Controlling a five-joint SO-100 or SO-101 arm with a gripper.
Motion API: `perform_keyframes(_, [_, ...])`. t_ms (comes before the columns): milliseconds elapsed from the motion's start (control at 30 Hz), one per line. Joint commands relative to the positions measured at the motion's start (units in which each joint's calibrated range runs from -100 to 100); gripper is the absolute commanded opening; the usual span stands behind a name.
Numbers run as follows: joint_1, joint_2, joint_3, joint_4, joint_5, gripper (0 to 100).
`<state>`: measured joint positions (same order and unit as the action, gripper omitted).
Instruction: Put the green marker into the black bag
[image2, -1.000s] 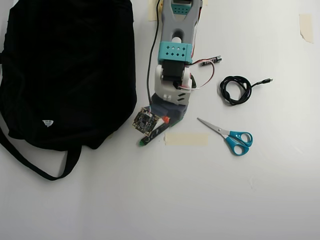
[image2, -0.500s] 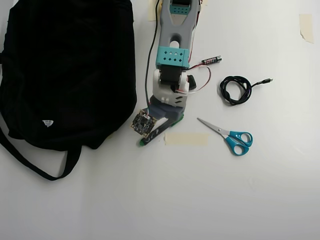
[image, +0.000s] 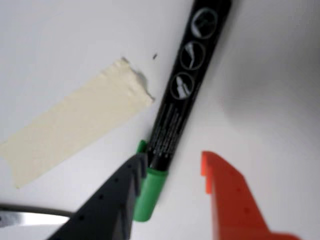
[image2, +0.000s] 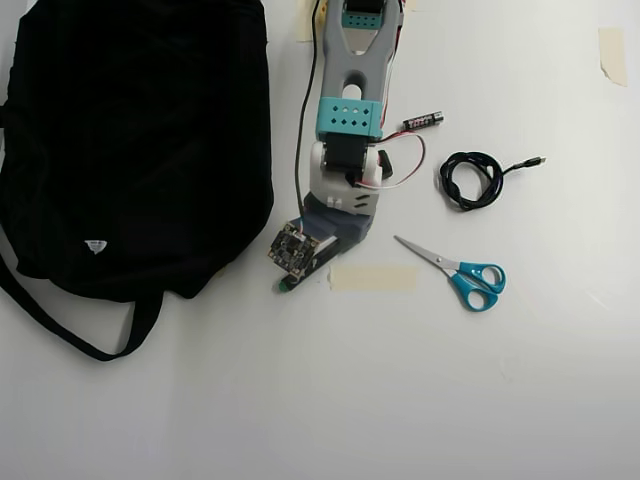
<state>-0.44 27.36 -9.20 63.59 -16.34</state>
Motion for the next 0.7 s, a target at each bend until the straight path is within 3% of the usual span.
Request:
perform_keyframes(0, [-1.20,-0.63,-2.48,-0.71,0.08,18])
perform_keyframes(667, [-1.73,2.19,-5.36,-0.80,0.19,19])
